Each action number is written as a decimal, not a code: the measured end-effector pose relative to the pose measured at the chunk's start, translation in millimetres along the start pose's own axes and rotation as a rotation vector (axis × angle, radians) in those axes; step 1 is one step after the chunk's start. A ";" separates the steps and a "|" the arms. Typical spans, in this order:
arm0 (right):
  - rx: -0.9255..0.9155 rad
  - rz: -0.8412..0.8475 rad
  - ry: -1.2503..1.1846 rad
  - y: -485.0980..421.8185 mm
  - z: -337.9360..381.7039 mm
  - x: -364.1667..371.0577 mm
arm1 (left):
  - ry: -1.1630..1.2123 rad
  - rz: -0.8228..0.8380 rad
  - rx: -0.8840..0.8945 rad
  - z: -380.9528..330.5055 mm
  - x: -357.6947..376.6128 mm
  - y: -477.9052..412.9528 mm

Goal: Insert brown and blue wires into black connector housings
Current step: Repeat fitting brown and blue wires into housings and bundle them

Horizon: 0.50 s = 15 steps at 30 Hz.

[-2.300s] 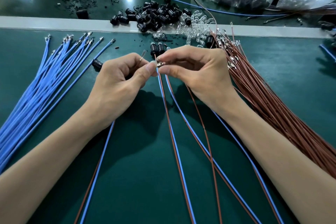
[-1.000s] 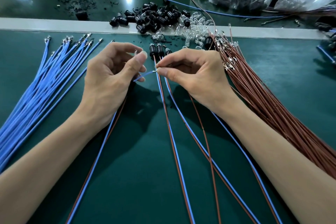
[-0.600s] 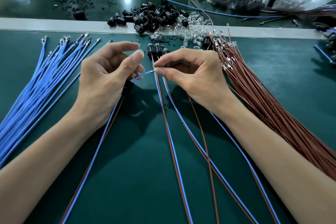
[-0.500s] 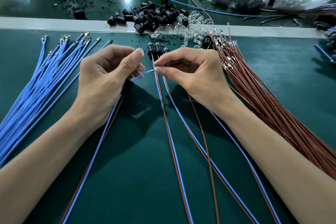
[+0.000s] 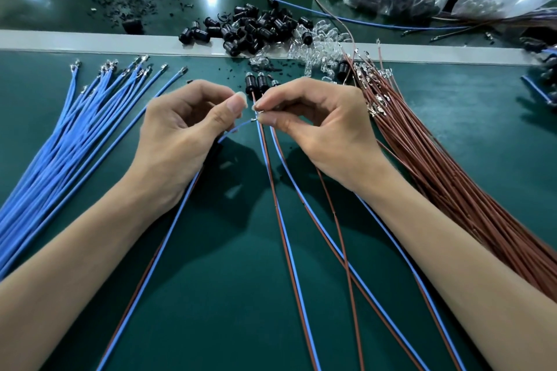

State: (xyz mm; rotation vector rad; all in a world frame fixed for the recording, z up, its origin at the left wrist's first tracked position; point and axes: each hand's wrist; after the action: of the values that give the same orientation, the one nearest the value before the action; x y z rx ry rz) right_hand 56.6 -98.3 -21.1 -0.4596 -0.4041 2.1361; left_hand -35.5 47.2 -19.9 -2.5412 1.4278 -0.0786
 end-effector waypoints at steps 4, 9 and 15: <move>-0.048 -0.018 0.058 1.2 0.3 1.9 | -0.006 0.039 -0.011 0.1 2.5 1.8; -0.100 -0.049 0.099 2.2 0.6 3.4 | -0.071 0.079 0.017 -1.2 2.8 3.0; -0.092 -0.045 0.101 2.9 0.1 2.6 | -0.112 0.087 0.017 -2.6 5.7 4.5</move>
State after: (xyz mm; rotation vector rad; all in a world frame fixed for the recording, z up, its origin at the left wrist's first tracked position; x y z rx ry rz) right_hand 53.1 -97.8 -22.7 -0.6024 -0.4520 2.0474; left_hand -36.7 39.7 -18.7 -2.4244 1.4857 0.0646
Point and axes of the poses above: each hand's wrist, its own y-axis away from the middle knuckle, its own x-axis out of the palm, z = x × y, and after that the axes turned 4 degrees about -z, right-handed
